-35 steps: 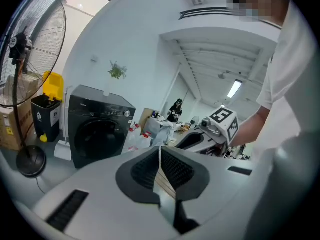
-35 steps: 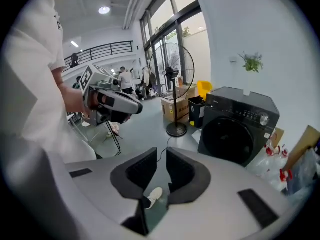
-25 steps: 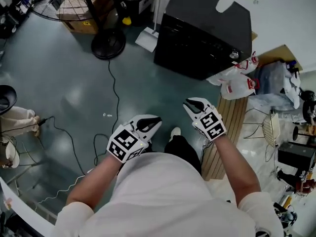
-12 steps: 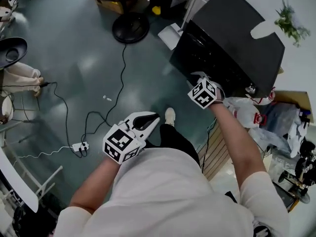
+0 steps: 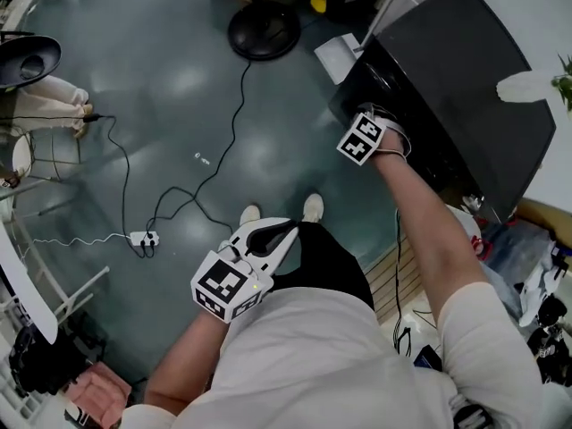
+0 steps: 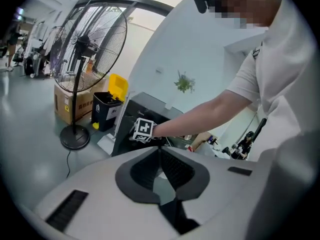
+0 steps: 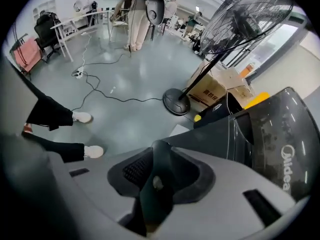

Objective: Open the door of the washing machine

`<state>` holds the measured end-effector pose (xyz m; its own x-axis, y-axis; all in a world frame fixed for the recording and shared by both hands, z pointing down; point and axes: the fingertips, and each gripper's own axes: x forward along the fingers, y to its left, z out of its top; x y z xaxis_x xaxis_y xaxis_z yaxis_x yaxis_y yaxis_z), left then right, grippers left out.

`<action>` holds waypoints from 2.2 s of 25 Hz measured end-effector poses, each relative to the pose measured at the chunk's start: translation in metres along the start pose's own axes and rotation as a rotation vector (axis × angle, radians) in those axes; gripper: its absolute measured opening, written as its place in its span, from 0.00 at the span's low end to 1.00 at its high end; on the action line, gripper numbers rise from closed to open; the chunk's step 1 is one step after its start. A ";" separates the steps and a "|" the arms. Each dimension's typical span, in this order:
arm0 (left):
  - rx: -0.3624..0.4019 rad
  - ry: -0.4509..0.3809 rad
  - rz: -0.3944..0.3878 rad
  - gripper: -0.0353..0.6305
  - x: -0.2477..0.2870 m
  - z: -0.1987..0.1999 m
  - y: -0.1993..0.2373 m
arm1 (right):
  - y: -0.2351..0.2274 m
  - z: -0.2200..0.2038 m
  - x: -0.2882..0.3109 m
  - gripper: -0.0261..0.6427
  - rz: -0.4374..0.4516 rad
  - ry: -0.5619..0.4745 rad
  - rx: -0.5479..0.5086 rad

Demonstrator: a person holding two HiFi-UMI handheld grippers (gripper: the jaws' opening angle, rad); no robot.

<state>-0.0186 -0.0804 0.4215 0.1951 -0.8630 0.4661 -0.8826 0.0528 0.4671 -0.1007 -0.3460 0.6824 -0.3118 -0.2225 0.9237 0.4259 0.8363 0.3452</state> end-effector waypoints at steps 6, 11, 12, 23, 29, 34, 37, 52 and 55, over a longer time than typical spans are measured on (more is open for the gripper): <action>-0.023 0.008 0.032 0.09 0.002 -0.007 0.008 | -0.014 -0.004 0.038 0.22 -0.026 0.107 -0.068; -0.041 0.013 0.052 0.09 0.003 -0.011 0.018 | -0.019 -0.015 0.061 0.22 -0.023 0.211 -0.077; -0.044 0.013 0.053 0.09 0.003 -0.011 0.019 | -0.020 -0.019 0.064 0.22 -0.021 0.230 -0.070; -0.059 0.022 0.053 0.09 -0.003 -0.015 0.034 | -0.023 -0.023 0.075 0.16 -0.017 0.280 0.005; -0.062 0.022 0.040 0.09 -0.006 -0.014 0.041 | -0.015 -0.020 0.073 0.14 0.029 0.265 -0.013; -0.052 0.034 0.020 0.09 -0.007 -0.014 0.044 | -0.010 -0.017 0.072 0.14 0.039 0.260 0.007; -0.048 0.040 0.011 0.09 -0.010 -0.014 0.046 | -0.003 -0.016 0.070 0.14 0.056 0.252 0.007; -0.006 0.069 -0.062 0.09 -0.039 -0.017 0.052 | 0.052 -0.001 0.053 0.14 0.104 0.244 -0.047; 0.007 0.081 -0.085 0.09 -0.046 -0.019 0.051 | 0.062 0.000 0.050 0.14 0.109 0.247 -0.057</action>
<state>-0.0647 -0.0282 0.4377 0.3032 -0.8205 0.4846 -0.8643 -0.0226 0.5025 -0.0896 -0.3048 0.7499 -0.0479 -0.2545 0.9659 0.4951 0.8338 0.2443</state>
